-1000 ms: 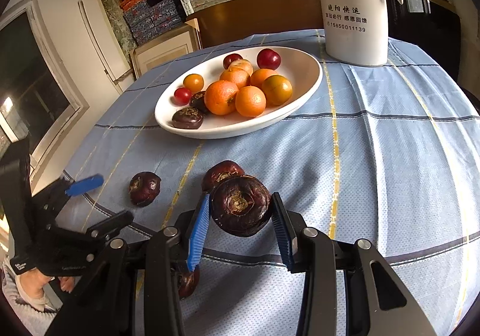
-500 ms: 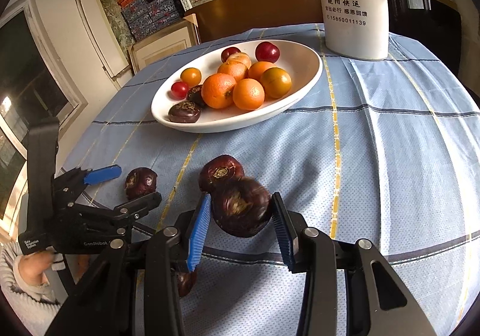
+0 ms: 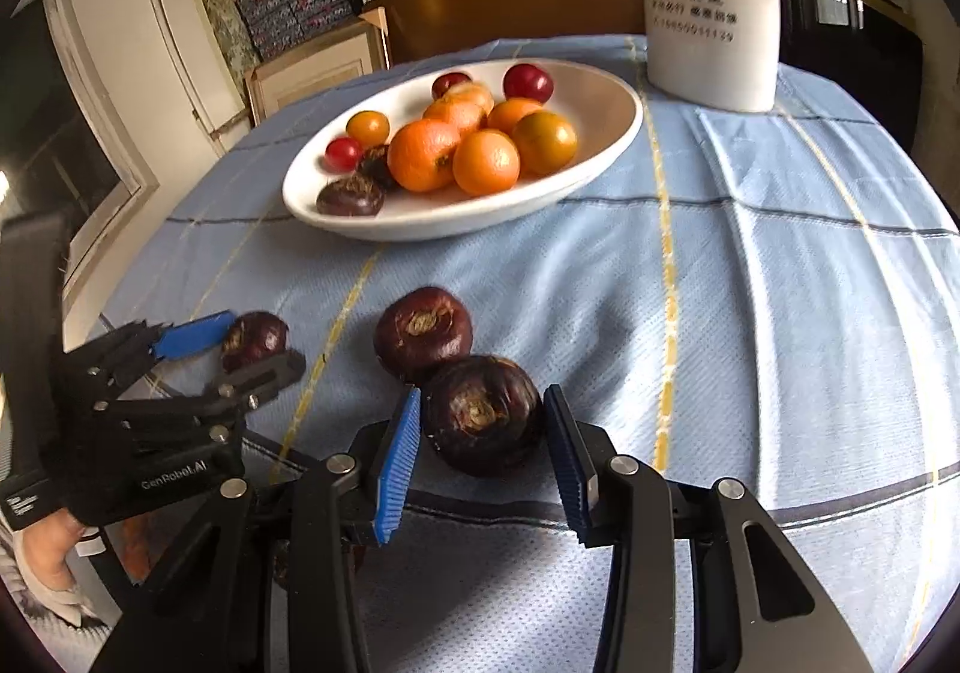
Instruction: Organize fruits
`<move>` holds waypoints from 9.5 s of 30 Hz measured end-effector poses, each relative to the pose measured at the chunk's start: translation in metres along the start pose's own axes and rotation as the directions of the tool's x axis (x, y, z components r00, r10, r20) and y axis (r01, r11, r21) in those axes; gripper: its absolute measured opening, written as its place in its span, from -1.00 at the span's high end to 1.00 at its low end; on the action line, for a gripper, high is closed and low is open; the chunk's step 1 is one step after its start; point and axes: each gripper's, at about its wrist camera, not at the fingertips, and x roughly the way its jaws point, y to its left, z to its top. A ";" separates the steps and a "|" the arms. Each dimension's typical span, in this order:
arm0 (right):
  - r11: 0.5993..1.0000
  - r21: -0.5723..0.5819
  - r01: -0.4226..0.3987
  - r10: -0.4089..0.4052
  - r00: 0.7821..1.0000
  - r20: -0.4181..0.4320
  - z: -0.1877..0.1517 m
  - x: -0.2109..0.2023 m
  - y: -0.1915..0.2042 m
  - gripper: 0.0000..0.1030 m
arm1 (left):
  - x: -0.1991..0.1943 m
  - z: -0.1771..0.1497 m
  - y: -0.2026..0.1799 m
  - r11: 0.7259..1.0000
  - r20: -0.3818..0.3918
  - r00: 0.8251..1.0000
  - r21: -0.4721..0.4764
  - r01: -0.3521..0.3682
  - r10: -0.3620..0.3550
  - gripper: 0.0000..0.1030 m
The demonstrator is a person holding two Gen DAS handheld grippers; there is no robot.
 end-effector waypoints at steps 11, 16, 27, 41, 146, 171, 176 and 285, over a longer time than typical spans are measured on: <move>1.000 -0.029 -0.011 0.012 0.999 0.053 -0.003 -0.010 0.008 0.22 | -0.017 -0.012 0.001 0.994 0.046 0.994 -0.050 0.100 -0.098 0.12; 0.999 0.017 -0.049 0.046 0.988 0.150 -0.020 -0.051 0.003 0.22 | -0.061 -0.023 -0.003 0.991 0.135 0.984 -0.051 0.126 -0.118 0.12; 0.998 0.021 -0.060 0.050 0.942 0.331 0.092 -0.145 -0.012 0.23 | -0.121 0.106 0.025 0.999 0.274 0.961 -0.037 0.036 -0.024 0.12; 0.999 0.048 -0.001 -0.004 0.995 0.101 0.172 0.028 -0.037 0.22 | 0.064 0.167 0.025 0.992 0.054 0.994 -0.085 0.095 -0.091 0.12; 0.980 -0.188 0.056 -0.055 0.998 0.014 0.017 0.024 0.041 0.23 | -0.021 -0.040 -0.007 0.987 -0.060 0.993 -0.117 -0.106 0.099 -0.92; 1.000 -0.026 -0.018 0.019 0.998 0.066 0.024 -0.006 -0.003 0.23 | -0.037 -0.049 -0.084 0.970 -0.009 0.975 0.104 0.221 -0.222 0.17; 1.000 -0.023 -0.012 0.014 0.998 0.067 0.021 -0.007 -0.004 0.23 | -0.042 -0.046 -0.068 0.980 0.028 0.981 0.052 0.191 -0.193 0.18; 0.998 0.043 0.043 -0.055 0.933 0.354 0.012 -0.077 0.010 -0.83 | -0.082 0.007 -0.008 0.992 0.297 0.948 -0.084 -0.094 0.115 -0.91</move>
